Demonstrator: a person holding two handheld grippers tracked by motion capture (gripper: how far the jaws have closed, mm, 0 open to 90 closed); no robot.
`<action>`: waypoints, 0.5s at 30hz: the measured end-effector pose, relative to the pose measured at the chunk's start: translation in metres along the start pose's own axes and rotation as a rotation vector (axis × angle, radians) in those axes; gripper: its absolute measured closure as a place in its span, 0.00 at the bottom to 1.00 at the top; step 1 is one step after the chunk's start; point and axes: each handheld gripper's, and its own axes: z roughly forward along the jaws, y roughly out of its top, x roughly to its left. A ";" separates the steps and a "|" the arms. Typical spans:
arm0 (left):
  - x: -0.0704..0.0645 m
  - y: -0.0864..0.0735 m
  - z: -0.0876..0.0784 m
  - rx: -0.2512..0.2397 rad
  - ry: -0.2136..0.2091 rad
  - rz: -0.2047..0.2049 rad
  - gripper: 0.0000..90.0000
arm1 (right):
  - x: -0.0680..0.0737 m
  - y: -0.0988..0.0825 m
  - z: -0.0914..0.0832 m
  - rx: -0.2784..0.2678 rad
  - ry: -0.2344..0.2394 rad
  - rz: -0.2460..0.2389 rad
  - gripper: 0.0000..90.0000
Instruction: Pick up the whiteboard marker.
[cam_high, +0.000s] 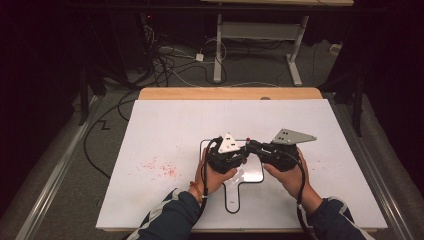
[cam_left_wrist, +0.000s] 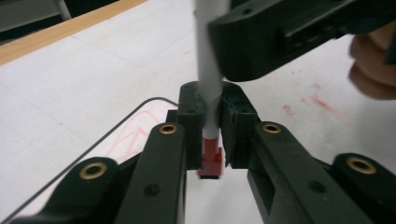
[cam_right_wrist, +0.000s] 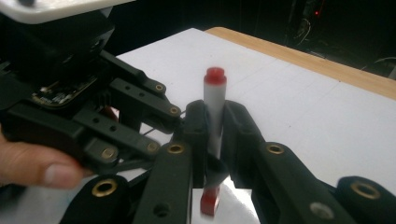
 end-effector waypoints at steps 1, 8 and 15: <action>0.002 0.000 0.000 0.000 -0.002 0.010 0.87 | 0.000 0.000 0.001 0.000 0.000 -0.001 0.85; 0.026 -0.012 0.003 0.029 0.047 0.070 0.87 | 0.000 0.000 -0.007 -0.015 -0.015 -0.010 0.61; 0.055 -0.029 -0.006 0.034 0.057 0.055 0.87 | -0.006 -0.014 -0.037 -0.010 -0.067 -0.060 0.50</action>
